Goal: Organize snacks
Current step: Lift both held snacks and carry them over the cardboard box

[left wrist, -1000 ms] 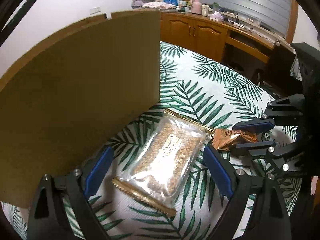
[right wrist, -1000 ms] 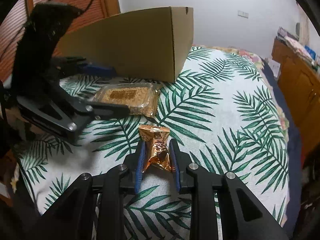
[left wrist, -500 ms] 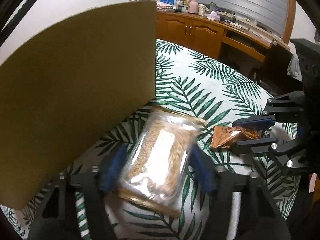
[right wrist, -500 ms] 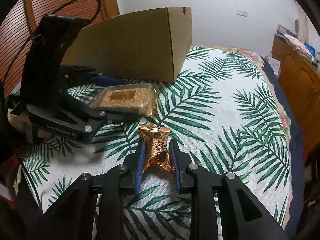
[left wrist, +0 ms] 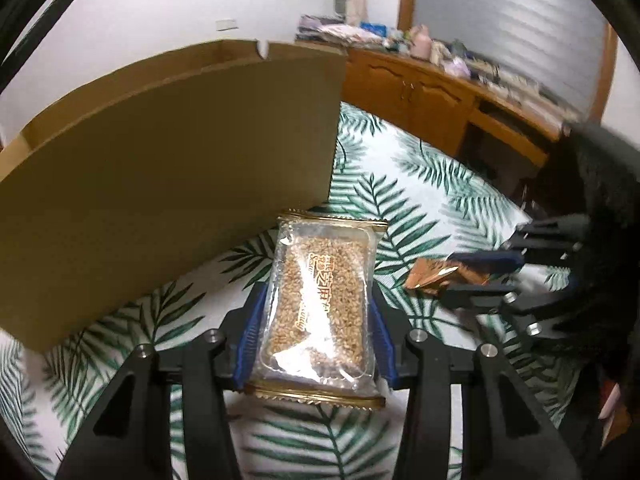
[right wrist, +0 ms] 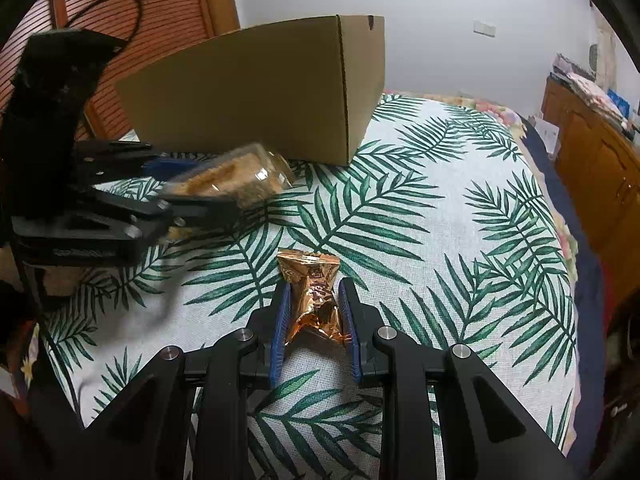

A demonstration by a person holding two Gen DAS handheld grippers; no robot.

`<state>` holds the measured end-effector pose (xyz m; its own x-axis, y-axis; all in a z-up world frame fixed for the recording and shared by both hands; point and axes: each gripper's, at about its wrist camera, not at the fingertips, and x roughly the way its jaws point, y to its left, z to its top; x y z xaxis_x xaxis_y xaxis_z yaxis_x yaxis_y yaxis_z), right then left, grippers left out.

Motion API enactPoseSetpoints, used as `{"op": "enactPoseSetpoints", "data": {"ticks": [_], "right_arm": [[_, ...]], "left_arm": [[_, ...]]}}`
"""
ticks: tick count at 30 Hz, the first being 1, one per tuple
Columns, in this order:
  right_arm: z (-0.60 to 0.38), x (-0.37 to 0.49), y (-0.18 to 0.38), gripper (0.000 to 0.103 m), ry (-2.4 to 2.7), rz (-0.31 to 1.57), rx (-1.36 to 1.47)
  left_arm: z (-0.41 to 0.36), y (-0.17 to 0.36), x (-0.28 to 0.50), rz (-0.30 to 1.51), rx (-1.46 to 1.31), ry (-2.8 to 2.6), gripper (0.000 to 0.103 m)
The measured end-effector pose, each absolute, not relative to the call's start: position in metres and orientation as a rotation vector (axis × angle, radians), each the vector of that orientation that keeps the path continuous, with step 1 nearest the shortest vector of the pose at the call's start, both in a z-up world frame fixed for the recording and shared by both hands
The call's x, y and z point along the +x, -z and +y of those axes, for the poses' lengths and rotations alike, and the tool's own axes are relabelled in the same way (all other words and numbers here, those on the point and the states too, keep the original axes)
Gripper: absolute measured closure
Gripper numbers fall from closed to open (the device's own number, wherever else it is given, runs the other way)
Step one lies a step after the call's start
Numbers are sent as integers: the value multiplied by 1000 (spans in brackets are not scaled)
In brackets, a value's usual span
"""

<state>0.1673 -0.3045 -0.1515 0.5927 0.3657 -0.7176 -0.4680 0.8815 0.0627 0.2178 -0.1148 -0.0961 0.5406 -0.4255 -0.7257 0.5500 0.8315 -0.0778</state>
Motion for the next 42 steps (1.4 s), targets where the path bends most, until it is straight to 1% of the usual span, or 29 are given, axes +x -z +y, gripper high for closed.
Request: {"op": "enactPoseSetpoints", "data": {"ticks": [5,16,20,24,30,42], "right_arm": [[-302,167,153,81,-476,798,-155],[-299,165,153,81,-492,794,-161],[-300,161,151,82,-473,787,-167],[-306,158,146,82,-438,802,-110],[-315,140,113,82,-436,728,-13],[-293,125,39,82,-436,577,-45]], "left_arm": [[-105,86,203,767,143,530,57],[-81,74,187,739,67,471,57],[-76,60,185,719,56,474,57],[-69,46,176,688,56,477,57],[-57,28,173,643,34,474,57],[-28,0,183,569,22,445,57]]}}
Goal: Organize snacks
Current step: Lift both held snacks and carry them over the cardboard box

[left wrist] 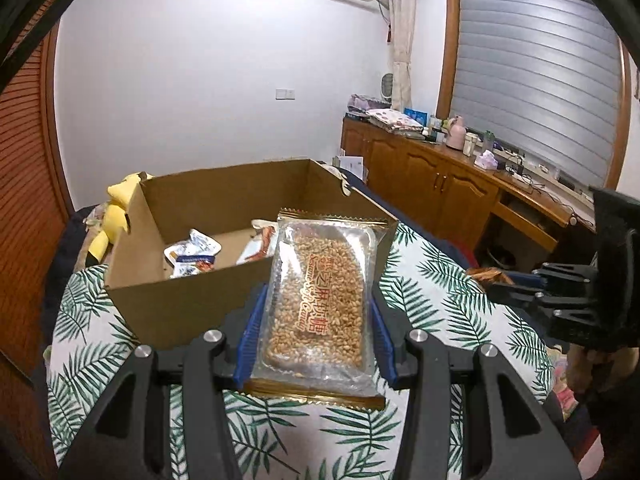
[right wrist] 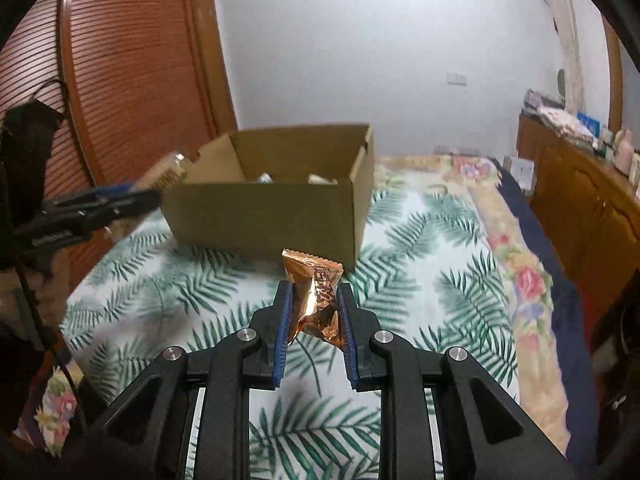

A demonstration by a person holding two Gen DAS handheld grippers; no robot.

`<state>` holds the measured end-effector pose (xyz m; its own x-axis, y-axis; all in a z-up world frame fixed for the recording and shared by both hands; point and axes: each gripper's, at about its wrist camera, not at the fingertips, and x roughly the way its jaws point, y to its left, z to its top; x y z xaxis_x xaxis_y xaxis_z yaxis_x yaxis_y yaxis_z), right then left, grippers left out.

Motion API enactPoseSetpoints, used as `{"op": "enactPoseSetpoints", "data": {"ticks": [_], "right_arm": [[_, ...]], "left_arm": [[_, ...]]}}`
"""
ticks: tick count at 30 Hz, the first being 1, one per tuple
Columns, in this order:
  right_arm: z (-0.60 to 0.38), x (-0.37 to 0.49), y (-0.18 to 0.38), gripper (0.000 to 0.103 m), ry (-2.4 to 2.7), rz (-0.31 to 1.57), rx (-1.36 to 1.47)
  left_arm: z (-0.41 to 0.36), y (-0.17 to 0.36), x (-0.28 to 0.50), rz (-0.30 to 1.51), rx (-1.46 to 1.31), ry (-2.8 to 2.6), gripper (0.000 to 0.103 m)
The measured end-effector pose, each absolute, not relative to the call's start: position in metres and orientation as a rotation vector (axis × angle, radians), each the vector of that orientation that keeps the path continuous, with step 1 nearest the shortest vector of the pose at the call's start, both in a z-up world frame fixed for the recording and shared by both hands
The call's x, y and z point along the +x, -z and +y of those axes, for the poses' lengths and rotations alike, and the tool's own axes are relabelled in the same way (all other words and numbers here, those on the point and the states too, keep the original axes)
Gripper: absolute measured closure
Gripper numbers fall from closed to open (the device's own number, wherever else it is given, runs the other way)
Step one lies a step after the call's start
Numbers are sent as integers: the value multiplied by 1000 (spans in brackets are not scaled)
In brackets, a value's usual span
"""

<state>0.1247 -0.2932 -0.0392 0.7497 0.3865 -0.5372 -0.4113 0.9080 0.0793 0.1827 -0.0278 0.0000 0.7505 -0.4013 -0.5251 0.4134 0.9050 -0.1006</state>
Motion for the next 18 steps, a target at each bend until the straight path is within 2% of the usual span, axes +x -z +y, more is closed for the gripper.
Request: {"op": "enactPoseSetpoints", "data": {"ticks": [18], "right_arm": [[-240,184,2,82,-524,509,-105]], "left_arm": [[-10,-5,246,547,16,395,57]]}}
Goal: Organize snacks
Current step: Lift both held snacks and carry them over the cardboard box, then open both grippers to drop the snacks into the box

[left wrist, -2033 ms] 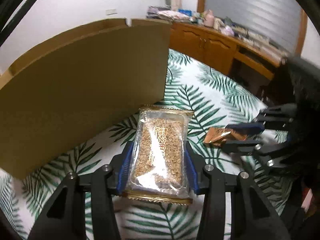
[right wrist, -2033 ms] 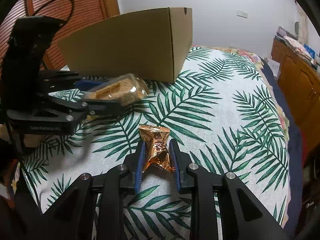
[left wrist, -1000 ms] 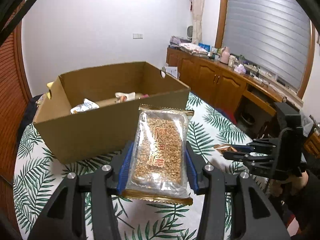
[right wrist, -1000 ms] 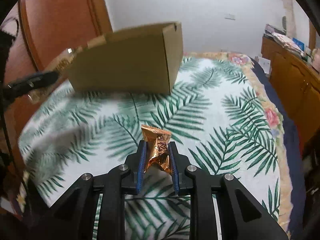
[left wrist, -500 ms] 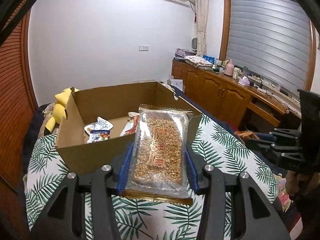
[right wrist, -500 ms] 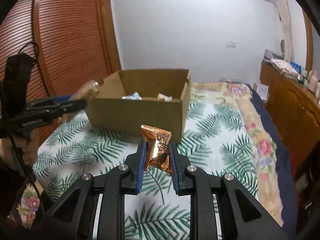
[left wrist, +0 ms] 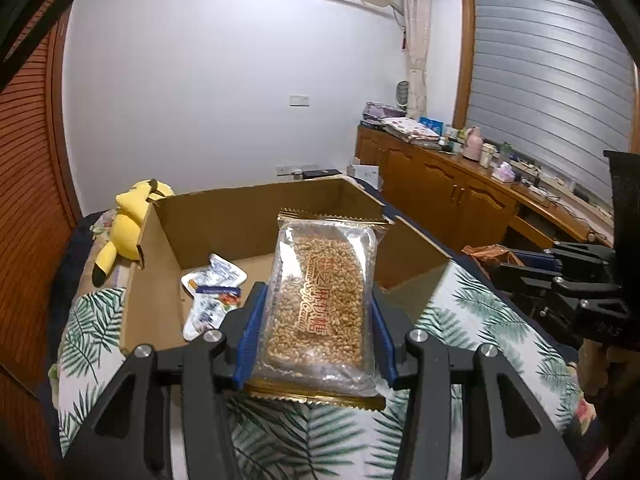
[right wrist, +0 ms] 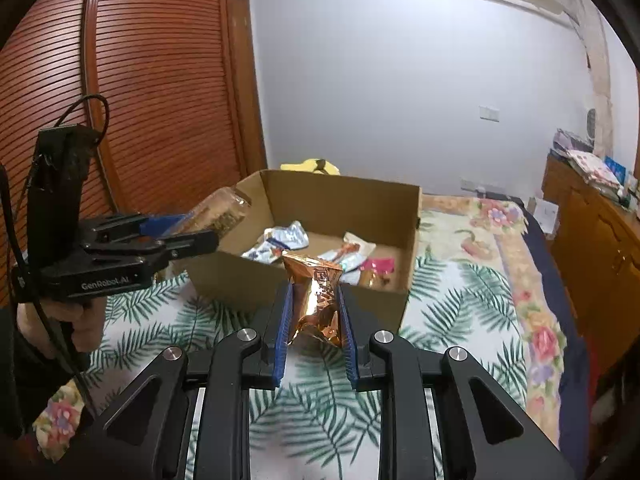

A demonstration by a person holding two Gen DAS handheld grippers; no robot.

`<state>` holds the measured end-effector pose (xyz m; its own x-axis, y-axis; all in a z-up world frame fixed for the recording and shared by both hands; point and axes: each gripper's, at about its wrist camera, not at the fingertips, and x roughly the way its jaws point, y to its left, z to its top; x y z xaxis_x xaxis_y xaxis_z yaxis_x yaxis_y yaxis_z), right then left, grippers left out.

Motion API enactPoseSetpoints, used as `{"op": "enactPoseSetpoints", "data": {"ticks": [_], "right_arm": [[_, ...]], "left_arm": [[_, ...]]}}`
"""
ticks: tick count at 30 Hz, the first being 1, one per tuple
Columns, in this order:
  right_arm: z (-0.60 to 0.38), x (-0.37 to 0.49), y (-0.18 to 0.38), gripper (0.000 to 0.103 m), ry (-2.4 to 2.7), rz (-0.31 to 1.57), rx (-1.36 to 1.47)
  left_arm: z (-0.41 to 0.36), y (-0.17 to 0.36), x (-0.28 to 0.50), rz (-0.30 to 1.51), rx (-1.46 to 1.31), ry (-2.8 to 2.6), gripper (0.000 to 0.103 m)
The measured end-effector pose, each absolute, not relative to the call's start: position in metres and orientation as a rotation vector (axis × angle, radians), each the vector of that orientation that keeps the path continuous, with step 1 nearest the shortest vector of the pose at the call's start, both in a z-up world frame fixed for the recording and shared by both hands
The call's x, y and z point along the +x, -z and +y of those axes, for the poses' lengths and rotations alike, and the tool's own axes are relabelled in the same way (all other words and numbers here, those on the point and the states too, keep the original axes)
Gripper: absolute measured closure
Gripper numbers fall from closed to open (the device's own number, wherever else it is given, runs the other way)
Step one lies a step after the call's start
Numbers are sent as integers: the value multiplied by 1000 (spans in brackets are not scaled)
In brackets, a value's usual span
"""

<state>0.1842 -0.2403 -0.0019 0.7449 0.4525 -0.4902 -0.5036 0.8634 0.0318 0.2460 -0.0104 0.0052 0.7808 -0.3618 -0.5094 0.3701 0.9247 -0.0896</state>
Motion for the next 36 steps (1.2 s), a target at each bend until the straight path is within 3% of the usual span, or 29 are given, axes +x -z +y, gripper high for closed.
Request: {"op": "enactPoseSetpoints", "data": {"ticks": [16,36], "right_arm": [[-194,264,14,82,-559,544,-88],[-181,303,48,81,-521,622,-84]], "left_arm": [[8,21,323,587,14,344,56],[6,38,342,635,0,294,54]]}}
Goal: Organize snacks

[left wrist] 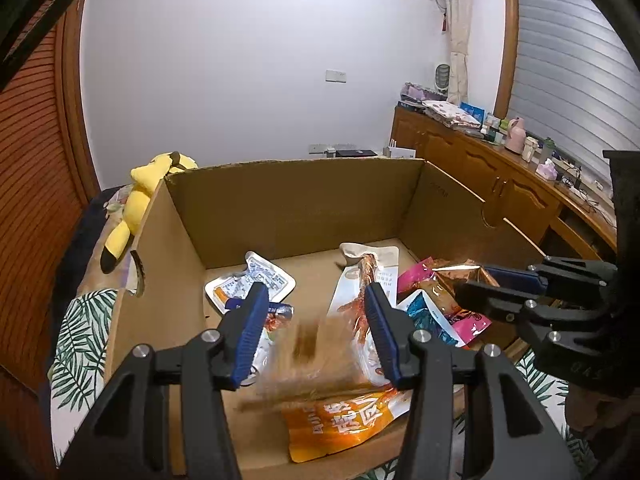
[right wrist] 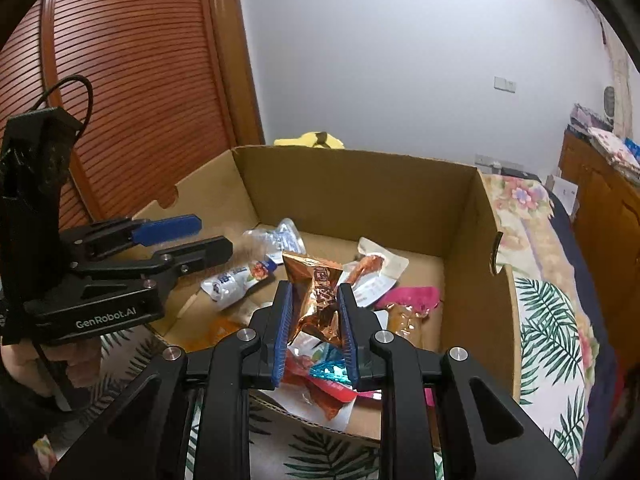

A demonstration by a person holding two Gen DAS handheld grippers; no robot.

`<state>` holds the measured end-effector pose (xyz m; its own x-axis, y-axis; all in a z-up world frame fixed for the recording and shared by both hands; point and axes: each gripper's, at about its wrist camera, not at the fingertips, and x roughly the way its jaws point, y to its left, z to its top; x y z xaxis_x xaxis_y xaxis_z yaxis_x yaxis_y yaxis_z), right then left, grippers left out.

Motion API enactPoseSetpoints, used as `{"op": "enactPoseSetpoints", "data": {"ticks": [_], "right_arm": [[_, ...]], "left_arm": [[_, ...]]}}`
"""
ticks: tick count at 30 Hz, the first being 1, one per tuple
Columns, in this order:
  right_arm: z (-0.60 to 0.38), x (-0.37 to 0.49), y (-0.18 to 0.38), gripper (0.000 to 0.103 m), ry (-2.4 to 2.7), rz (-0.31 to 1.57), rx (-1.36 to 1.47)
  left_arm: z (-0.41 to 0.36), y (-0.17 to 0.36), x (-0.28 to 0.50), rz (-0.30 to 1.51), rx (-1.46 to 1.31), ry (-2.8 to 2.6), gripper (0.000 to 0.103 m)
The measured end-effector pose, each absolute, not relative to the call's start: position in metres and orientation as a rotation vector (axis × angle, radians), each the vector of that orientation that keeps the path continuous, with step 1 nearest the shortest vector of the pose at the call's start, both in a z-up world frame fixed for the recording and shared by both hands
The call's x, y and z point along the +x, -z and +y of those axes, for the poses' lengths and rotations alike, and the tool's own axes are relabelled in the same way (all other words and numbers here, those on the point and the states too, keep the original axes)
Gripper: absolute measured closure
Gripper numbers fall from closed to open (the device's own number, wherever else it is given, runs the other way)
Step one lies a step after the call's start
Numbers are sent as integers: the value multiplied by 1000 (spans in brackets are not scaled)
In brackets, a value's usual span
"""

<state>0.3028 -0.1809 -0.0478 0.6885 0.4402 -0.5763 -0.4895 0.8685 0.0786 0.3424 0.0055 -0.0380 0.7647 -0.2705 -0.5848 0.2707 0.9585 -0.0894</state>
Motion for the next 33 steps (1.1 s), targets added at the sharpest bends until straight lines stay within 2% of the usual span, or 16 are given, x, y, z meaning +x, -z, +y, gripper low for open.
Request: {"op": "enactPoseSetpoints", "data": {"ticks": [2,4,7,9,12,26,30,33], "right_arm": [[-181,303,49,78,-517,625,-82],[-180,303,51,78,-518,630,-86],[-178,304,52,78,-511,632,-90],[-179,304,52,72,-507,632,-87],[-181,302,50,70,-500,629,-79],[-198,245,18,68,-483,549,-45],[-206,223,4,65,-475,524,-34],[-208,206,-4,59,-467,505,-33]], "left_arm": [[4,36,341,627,7,287,52],[5,35,340,621,4,283,44],[7,36,340,623,-1,277,43],[7,35,339,622,5,272,43],[8,32,337,613,10,260,37],[13,2,295,559,22,218,34],[15,-10,272,533,27,211,25],[17,-19,255,515,28,202,24]]}}
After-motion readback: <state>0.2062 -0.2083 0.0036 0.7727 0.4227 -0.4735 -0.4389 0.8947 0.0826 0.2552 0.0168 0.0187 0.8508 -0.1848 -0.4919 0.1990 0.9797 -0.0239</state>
